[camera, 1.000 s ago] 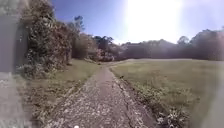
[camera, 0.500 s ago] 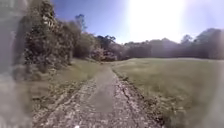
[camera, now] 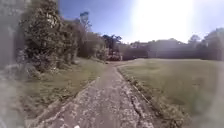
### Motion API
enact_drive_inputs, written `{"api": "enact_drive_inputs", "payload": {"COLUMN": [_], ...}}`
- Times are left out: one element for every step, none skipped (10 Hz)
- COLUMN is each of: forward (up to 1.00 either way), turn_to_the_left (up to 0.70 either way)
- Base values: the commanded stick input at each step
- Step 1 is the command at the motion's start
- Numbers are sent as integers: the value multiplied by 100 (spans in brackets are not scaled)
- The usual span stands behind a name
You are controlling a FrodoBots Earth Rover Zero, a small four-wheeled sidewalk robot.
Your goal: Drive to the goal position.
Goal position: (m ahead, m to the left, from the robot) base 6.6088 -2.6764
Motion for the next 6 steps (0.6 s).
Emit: {"api": "enact_drive_inputs", "payload": {"forward": [100,100,100,100,100,100], "turn_to_the_left": [0,15,40,40,0,0]}}
